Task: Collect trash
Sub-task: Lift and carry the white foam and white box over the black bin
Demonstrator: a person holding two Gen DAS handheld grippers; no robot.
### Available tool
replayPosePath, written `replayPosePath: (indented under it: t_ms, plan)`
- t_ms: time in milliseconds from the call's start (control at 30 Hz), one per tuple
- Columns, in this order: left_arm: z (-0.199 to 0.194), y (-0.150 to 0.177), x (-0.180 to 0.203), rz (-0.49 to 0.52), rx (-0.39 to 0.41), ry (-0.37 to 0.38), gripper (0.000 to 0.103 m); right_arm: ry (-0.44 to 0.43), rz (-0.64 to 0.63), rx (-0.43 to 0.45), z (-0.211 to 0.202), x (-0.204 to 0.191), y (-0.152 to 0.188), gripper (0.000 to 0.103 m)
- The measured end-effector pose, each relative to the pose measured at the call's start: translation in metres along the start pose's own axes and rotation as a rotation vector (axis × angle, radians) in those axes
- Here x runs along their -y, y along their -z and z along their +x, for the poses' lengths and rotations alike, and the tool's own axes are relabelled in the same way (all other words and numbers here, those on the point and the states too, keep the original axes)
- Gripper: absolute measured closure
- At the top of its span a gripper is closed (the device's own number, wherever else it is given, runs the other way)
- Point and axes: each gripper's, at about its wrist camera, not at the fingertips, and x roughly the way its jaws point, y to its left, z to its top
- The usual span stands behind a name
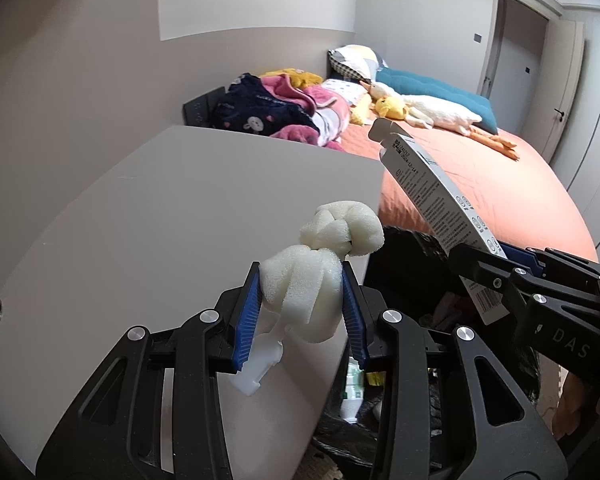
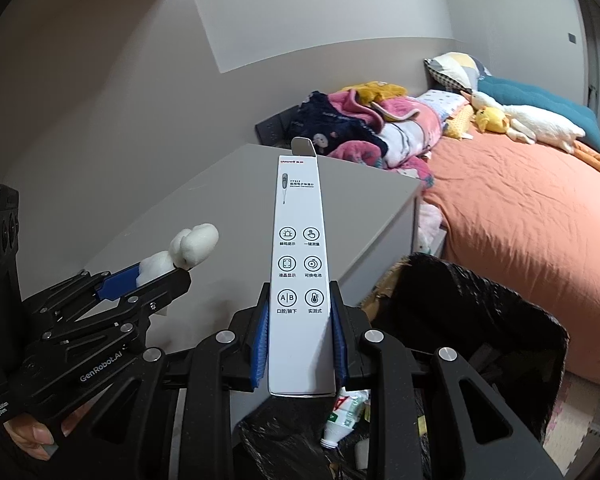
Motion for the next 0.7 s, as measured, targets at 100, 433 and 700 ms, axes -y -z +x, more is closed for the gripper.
replayPosePath:
  t_ms: [100, 433, 700]
  plan:
    - [0.0, 0.002, 0.009, 0.015, -0.006, 0.012, 0.065, 0.014, 0.016, -0.002, -0.004, 0.008, 0.005, 0.075]
    - [0.005, 0.001, 0.039, 0.061, -0.011, 0.062, 0.065, 0.059, 0.056, 0.011, -0.019, 0.036, 0.014, 0.075]
    - [0.007, -0.004, 0.068, 0.099, -0.006, 0.114, 0.065, 0.103, 0.086, 0.031, -0.038, 0.059, 0.018, 0.075]
